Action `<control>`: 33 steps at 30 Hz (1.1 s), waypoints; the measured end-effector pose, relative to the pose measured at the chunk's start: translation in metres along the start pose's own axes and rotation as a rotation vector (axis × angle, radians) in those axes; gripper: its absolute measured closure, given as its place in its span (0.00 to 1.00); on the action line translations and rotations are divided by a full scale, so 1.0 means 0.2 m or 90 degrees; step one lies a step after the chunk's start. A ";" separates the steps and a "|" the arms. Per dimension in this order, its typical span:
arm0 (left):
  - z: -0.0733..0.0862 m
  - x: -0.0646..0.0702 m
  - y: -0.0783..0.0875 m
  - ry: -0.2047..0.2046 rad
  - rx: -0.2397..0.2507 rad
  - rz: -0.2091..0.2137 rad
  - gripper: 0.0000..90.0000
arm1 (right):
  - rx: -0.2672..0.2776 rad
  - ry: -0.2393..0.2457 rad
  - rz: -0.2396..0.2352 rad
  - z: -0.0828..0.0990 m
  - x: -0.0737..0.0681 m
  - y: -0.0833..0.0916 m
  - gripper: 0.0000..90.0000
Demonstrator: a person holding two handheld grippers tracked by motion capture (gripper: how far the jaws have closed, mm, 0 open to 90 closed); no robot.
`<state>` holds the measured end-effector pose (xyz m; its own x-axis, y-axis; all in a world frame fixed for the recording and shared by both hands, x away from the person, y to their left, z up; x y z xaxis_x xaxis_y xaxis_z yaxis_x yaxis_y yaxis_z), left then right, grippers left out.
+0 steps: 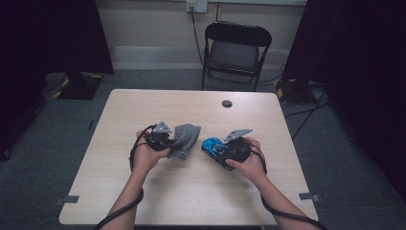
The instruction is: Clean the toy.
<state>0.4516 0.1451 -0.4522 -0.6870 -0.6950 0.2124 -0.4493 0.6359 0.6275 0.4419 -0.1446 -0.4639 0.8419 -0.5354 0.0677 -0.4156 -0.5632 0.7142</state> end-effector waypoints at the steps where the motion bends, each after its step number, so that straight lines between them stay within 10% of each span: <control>1: -0.01 0.00 -0.01 -0.001 0.002 0.001 0.84 | 0.001 0.003 0.001 0.00 -0.01 0.00 0.31; 19: 0.00 0.05 -0.06 -0.012 -0.019 0.052 0.84 | -0.004 0.047 -0.021 -0.07 -0.10 -0.04 0.31; 33: 0.01 0.07 -0.04 -0.031 -0.043 0.080 0.85 | -0.005 0.026 0.003 -0.08 -0.01 -0.04 0.31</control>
<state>0.4446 0.1313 -0.4548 -0.7631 -0.5934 0.2560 -0.3200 0.6911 0.6481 0.4488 -0.1294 -0.4581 0.8533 -0.5116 0.1003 -0.4172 -0.5549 0.7197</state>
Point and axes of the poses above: each handheld gripper's, and its own axes: y roughly backward along the jaws, z roughly out of its underside, x roughly to its right, the point moved 1 cm from there along -y, roughly forward along the jaws, and after that the axes turned 8 degrees about y, right-handed, at the moved point
